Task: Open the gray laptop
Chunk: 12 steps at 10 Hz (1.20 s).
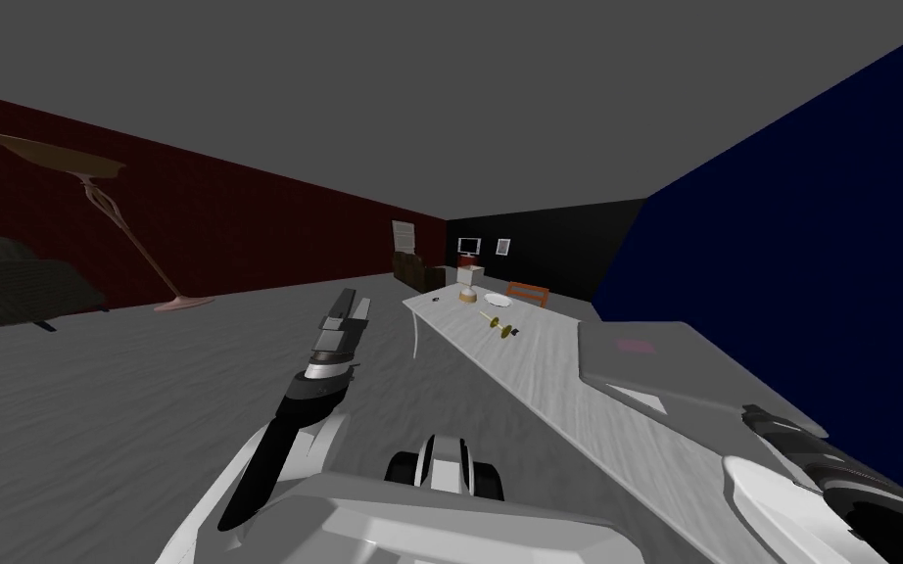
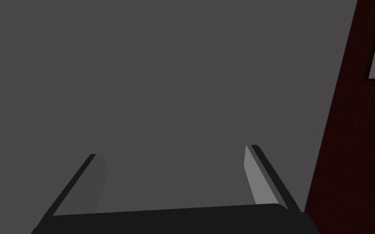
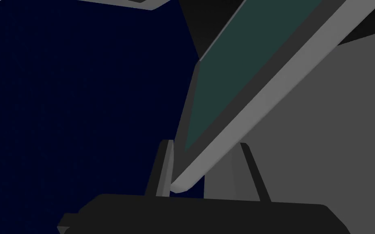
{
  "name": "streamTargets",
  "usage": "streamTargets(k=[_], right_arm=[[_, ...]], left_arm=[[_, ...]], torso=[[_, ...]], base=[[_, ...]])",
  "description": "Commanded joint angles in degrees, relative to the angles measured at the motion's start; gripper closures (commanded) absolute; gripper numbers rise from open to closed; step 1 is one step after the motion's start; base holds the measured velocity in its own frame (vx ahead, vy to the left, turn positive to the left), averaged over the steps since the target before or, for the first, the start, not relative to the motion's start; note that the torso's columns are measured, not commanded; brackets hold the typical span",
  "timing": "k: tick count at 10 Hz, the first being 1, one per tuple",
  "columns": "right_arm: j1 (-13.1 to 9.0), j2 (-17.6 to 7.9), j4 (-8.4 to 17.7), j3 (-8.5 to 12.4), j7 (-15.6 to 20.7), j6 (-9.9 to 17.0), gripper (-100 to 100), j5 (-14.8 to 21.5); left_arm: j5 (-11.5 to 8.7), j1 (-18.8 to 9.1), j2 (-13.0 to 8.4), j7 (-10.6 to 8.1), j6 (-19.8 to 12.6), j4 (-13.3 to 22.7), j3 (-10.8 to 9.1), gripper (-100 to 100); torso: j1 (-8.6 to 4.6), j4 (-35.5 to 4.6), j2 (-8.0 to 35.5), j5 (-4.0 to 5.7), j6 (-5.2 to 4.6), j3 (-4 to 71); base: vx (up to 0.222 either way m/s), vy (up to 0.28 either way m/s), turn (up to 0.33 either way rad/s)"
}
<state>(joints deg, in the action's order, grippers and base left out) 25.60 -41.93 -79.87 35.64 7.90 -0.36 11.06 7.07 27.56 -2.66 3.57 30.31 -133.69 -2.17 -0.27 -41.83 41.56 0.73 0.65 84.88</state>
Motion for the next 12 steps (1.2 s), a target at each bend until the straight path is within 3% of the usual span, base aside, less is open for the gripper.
streamTargets(k=[1,3,7,8,9,12], right_arm=[[2.1,-2.8,-1.9,0.5,-1.5,2.3,-100,-1.6],[3.4,-4.7,-3.2,0.8,-2.6,3.9,-100,-2.7],[6.9,-9.3,-6.3,1.6,-5.2,7.8,-100,-5.3],[5.8,-8.3,-5.3,1.2,-4.5,6.8,-100,-4.7],[5.9,-8.5,-5.4,1.3,-4.6,7.1,0,-4.8],[5.8,-8.6,-5.5,1.3,-4.6,7.0,0,-4.8]], left_arm=[[0.0,0.0,0.0,0.0,0.0,0.0,0.0,0],[0.0,0.0,0.0,0.0,0.0,0.0,0.01,0],[0.0,0.0,0.0,0.0,0.0,0.0,0.01,0],[0.0,0.0,0.0,0.0,0.0,0.0,0.01,0],[0.0,0.0,0.0,0.0,0.0,0.0,0.01,0],[0.0,0.0,0.0,0.0,0.0,0.0,0.01,0]], torso=[[0.27,-0.2,0.1,-0.48,-0.31,0.0],[0.71,-0.5,0.6,-1.0,-0.55,-0.2],[0.3,-0.5,0.9,-0.81,-0.69,-0.4],[0.33,-0.5,0.8,-0.84,-0.65,-0.3],[0.29,-0.5,0.7,-0.76,-0.66,-0.3],[0.16,-0.4,0.7,-0.56,-0.69,-0.3]], base=[[-0.016,0.024,0.014],[-0.002,0.028,0.018],[-0.016,0.021,0.015],[-0.012,0.008,0.004],[0.0,0.0,0.0],[0.001,-0.002,0.002]])
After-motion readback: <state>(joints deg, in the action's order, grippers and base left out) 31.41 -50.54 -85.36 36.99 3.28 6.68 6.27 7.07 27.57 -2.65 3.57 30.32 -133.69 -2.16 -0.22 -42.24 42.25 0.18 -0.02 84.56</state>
